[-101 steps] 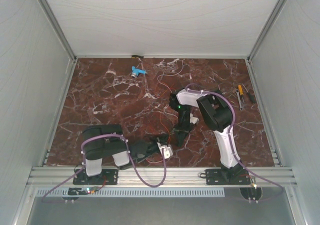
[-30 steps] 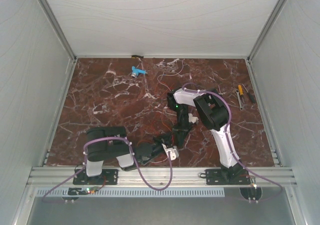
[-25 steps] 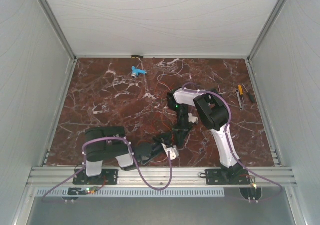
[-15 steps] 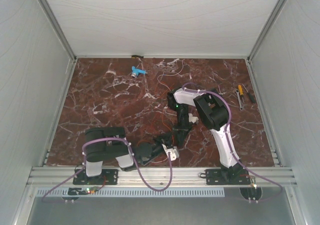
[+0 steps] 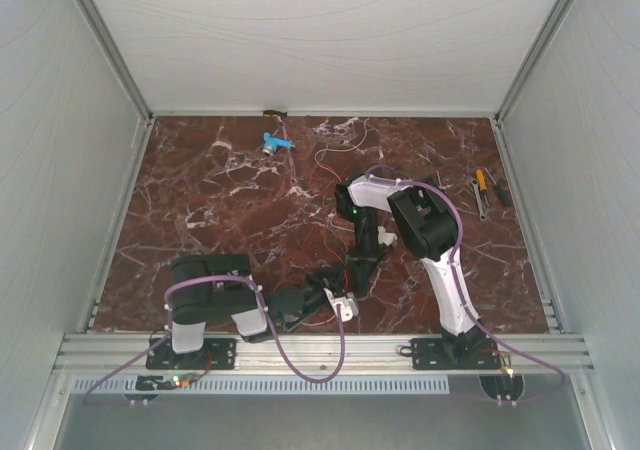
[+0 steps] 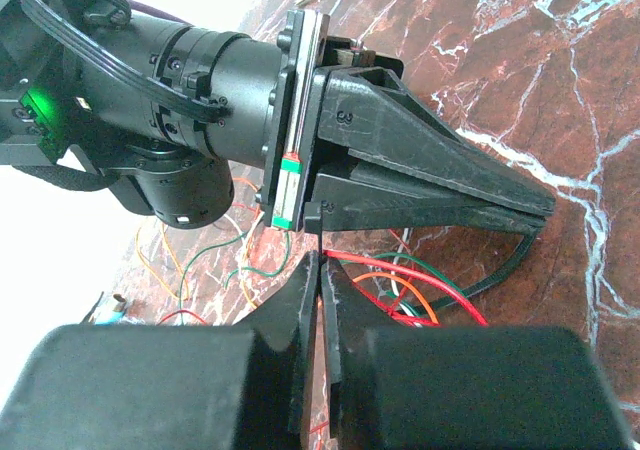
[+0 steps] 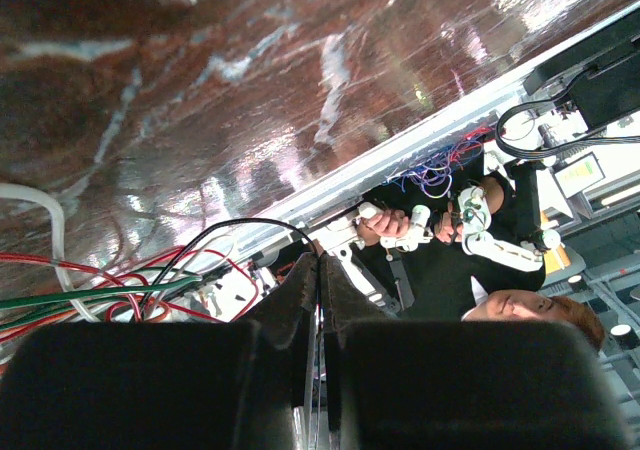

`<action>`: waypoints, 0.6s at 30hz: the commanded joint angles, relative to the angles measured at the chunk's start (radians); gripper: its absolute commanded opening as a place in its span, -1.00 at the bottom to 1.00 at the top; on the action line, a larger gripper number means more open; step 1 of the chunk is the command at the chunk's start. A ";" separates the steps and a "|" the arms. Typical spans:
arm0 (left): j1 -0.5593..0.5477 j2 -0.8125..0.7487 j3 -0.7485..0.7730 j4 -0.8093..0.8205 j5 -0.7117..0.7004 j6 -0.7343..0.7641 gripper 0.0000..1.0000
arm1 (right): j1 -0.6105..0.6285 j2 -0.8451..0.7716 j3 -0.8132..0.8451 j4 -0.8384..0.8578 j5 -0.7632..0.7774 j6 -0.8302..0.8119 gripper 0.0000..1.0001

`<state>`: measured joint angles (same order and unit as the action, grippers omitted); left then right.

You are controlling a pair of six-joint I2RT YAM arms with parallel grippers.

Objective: Zip-tie the wires
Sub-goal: Tie the cable at the center of the board.

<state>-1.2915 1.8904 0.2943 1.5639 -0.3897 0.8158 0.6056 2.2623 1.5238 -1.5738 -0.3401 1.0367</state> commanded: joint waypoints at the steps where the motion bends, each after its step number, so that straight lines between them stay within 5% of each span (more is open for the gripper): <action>1: -0.009 0.007 0.018 0.266 -0.004 0.009 -1.00 | -0.020 0.062 -0.019 0.025 -0.007 0.000 -1.00; 18: -0.017 0.035 0.034 0.266 0.005 0.015 -1.00 | -0.023 0.093 0.005 0.026 -0.014 -0.020 -1.00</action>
<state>-1.2995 1.9102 0.2966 1.5642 -0.3889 0.8162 0.6056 2.2780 1.5433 -1.5932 -0.3420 1.0328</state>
